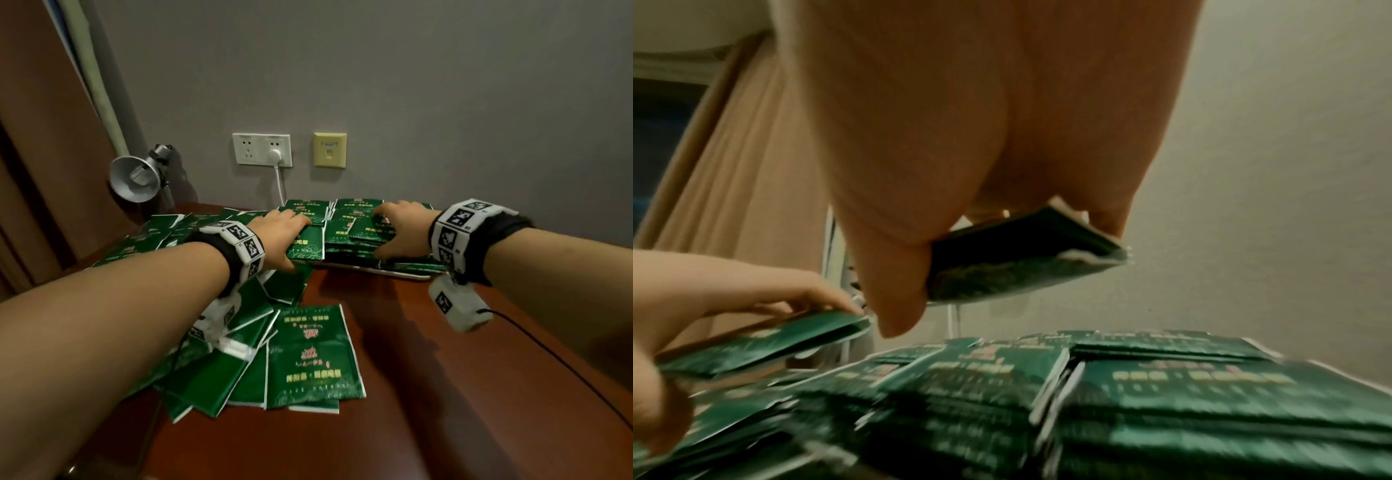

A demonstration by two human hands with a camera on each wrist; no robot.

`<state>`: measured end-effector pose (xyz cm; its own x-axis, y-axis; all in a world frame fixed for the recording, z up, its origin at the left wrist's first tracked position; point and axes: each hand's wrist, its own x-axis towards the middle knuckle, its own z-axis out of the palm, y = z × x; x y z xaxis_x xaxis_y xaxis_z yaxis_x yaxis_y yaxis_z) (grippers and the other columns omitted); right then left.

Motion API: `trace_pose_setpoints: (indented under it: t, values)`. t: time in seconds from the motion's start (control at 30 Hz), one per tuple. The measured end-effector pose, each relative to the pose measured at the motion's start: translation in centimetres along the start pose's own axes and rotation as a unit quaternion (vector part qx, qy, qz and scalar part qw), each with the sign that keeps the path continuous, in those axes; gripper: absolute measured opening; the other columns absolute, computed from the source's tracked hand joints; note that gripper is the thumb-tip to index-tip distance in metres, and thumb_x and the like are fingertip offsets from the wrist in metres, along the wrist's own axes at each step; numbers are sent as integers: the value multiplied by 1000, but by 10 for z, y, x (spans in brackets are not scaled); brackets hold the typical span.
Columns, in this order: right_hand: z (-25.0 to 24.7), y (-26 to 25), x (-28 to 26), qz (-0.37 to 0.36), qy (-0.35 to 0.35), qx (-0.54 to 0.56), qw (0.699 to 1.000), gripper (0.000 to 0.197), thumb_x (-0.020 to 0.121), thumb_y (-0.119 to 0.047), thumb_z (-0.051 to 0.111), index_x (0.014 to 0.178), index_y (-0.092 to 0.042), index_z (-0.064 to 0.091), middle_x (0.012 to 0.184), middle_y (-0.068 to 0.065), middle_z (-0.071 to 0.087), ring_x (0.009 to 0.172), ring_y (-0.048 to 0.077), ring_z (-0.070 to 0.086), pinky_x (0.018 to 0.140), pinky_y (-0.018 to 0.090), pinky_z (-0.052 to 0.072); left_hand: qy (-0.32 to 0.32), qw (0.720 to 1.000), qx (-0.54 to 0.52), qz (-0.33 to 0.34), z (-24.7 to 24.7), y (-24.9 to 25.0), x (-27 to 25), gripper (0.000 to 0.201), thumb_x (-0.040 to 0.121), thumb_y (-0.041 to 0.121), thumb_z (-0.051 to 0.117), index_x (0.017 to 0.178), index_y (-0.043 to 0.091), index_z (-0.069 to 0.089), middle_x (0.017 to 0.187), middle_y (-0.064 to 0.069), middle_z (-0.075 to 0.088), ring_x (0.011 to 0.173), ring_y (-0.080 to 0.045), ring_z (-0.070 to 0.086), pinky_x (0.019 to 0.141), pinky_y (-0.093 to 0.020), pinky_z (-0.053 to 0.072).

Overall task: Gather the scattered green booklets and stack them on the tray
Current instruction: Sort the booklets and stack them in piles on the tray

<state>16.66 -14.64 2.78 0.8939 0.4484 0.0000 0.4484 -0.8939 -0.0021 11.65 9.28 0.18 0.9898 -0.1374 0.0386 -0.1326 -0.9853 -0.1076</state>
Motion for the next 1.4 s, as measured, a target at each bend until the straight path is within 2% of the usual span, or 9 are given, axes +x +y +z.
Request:
trace_pose_setpoints:
  t: [0.33, 0.57, 0.77, 0.87, 1.0, 1.07, 1.13, 1.3, 1.4]
  values:
    - [-4, 8, 137, 22, -11, 14, 1000, 85, 79, -49, 72, 146, -16, 33, 139, 10, 50, 120, 31, 52, 95, 38, 45, -39, 999, -23, 19, 24, -39, 96, 103, 66, 47, 84, 148, 23, 26, 144, -3, 41, 129, -27, 35, 107, -44, 37]
    - [7, -4, 162, 7, -24, -11, 1000, 102, 74, -46, 79, 151, -16, 21, 146, 9, 43, 127, 32, 47, 100, 41, 42, -55, 998, 7, 9, 29, -42, 108, 115, 64, 53, 83, 153, 22, 17, 150, -4, 33, 134, -29, 31, 109, -47, 35]
    - [4, -15, 115, -28, -3, -33, 999, 84, 83, -45, 69, 150, -23, 24, 144, 5, 44, 129, 32, 40, 101, 42, 39, -68, 994, 70, -46, 22, -33, 94, 110, 68, 54, 80, 152, 21, 17, 145, -10, 36, 131, -32, 34, 104, -48, 40]
    - [5, -26, 70, -55, -25, -66, 996, 79, 86, -48, 64, 150, -23, 25, 146, 5, 41, 131, 32, 37, 102, 41, 38, -53, 994, 89, -44, 17, -23, 77, 101, 74, 53, 76, 152, 34, 15, 145, -10, 32, 131, -33, 32, 104, -50, 39]
    - [17, -37, 32, -66, -98, -121, 986, 72, 84, -56, 62, 141, -19, 40, 135, 6, 52, 121, 30, 47, 98, 37, 39, -63, 991, 119, -1, 15, -5, 56, 90, 83, 48, 68, 149, 52, 8, 153, -12, 18, 137, -35, 25, 109, -49, 35]
    - [25, -40, 16, -74, -97, -114, 986, 66, 84, -53, 62, 139, -20, 44, 131, 6, 54, 117, 30, 47, 92, 32, 38, -73, 989, 130, -3, 13, 3, 48, 85, 84, 46, 66, 148, 52, 11, 156, -11, 15, 139, -35, 21, 111, -50, 31]
    - [35, -45, -1, -84, -95, -94, 987, 64, 84, -49, 60, 140, -23, 42, 130, 7, 52, 118, 32, 44, 94, 37, 41, -68, 989, 125, -24, 12, 7, 36, 87, 82, 42, 67, 149, 49, 12, 155, -12, 15, 139, -36, 22, 112, -50, 30]
    - [58, -68, -54, -117, -175, -57, 976, 103, 68, -68, 70, 149, -20, 28, 147, 5, 40, 133, 30, 38, 107, 40, 37, -71, 994, 83, -9, 9, 30, -17, 88, 79, 45, 70, 150, 33, 21, 147, -13, 27, 132, -33, 30, 105, -47, 38]
    - [77, -86, -77, -123, -182, -7, 975, 108, 64, -67, 75, 149, -21, 26, 148, 3, 39, 133, 29, 40, 107, 42, 39, -105, 994, 29, 14, 23, 55, -53, 99, 71, 58, 74, 151, 26, 24, 147, -11, 28, 133, -30, 29, 108, -44, 36]
